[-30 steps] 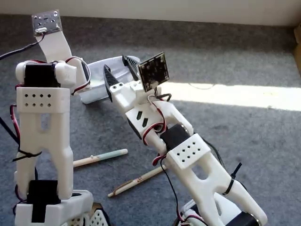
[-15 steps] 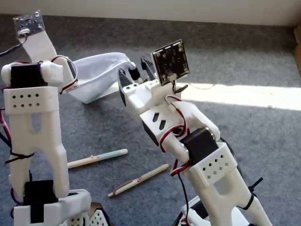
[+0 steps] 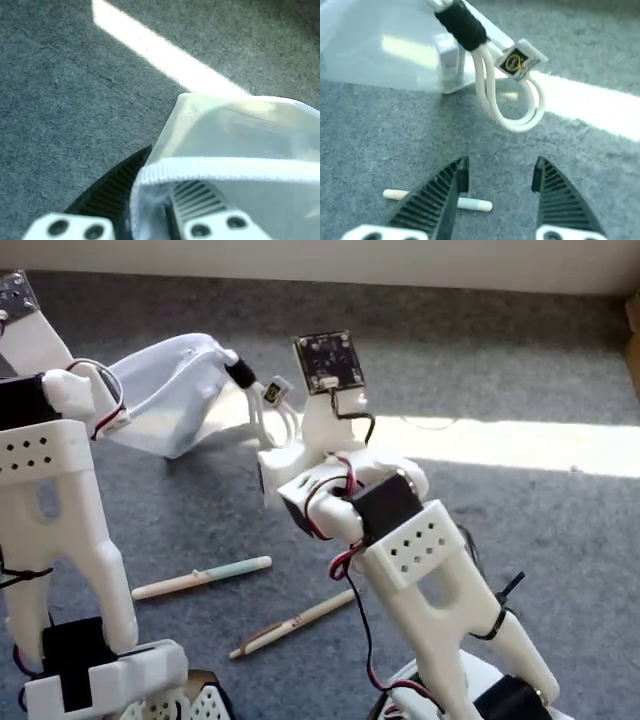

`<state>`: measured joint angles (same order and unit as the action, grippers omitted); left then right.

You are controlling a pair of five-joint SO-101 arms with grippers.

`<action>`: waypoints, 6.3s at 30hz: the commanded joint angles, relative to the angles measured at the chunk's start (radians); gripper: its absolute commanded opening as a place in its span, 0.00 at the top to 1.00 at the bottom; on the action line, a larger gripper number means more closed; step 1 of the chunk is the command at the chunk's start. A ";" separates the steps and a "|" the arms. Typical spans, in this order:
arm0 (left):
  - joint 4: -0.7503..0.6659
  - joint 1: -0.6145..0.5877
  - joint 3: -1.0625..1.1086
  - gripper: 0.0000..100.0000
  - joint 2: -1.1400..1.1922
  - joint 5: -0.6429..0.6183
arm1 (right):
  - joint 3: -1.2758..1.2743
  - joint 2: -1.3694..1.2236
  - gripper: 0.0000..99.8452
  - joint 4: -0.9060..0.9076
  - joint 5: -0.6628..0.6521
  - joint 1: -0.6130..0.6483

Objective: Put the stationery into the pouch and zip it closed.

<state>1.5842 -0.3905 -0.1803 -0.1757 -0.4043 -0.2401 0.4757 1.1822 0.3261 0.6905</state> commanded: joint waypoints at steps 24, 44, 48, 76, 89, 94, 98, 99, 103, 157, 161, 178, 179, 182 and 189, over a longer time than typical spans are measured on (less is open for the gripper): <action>-0.031 -0.067 -0.035 0.99 -0.008 -0.015 | -0.203 -0.415 0.80 -0.326 0.539 0.266; -0.031 -0.067 -0.035 0.99 -0.008 -0.014 | -0.200 -0.561 0.80 -0.329 0.675 0.308; -0.031 -0.067 -0.035 0.99 -0.008 -0.014 | -0.179 -0.654 0.80 -0.344 0.680 0.305; -0.031 -0.067 -0.033 0.99 -0.007 -0.014 | -0.102 -0.779 0.80 -0.259 0.672 0.199; -0.072 -0.067 0.018 0.99 -0.016 -0.014 | -0.102 -0.757 0.96 -0.257 0.671 0.111; -0.072 -0.065 0.018 0.99 -0.016 -0.014 | -0.104 -0.751 1.00 -0.254 0.623 0.065; -0.072 -0.058 0.018 0.99 -0.016 -0.014 | -0.074 -0.748 1.00 -0.197 0.598 -0.005; -0.072 -0.051 0.018 0.99 -0.016 -0.014 | -0.053 -0.750 1.00 -0.176 0.578 -0.022; -0.072 -0.039 0.018 0.99 -0.016 -0.014 | 0.035 -0.750 1.00 -0.074 0.520 -0.093; 0.172 0.326 -0.111 0.99 -0.019 0.083 | -0.504 0.558 1.00 -0.421 0.153 -0.245; 0.170 0.326 -0.108 0.99 -0.018 0.083 | -0.512 0.628 1.00 -0.490 0.124 -0.245; 0.170 0.320 -0.087 0.99 -0.018 0.084 | -0.515 0.555 1.00 -1.216 -0.077 -0.156; 0.170 0.320 -0.085 0.99 -0.018 0.084 | -0.515 0.544 1.00 -1.250 -0.080 -0.151; 0.170 0.318 -0.085 0.99 -0.018 0.084 | -0.513 0.526 1.00 -1.303 -0.074 -0.150; 0.169 0.318 -0.085 0.99 -0.018 0.084 | -0.509 0.518 1.00 -1.311 -0.074 -0.147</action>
<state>1.7484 -0.0928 -0.2463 -0.1741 -0.3307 -0.7618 1.0050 -0.1051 0.2631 0.5324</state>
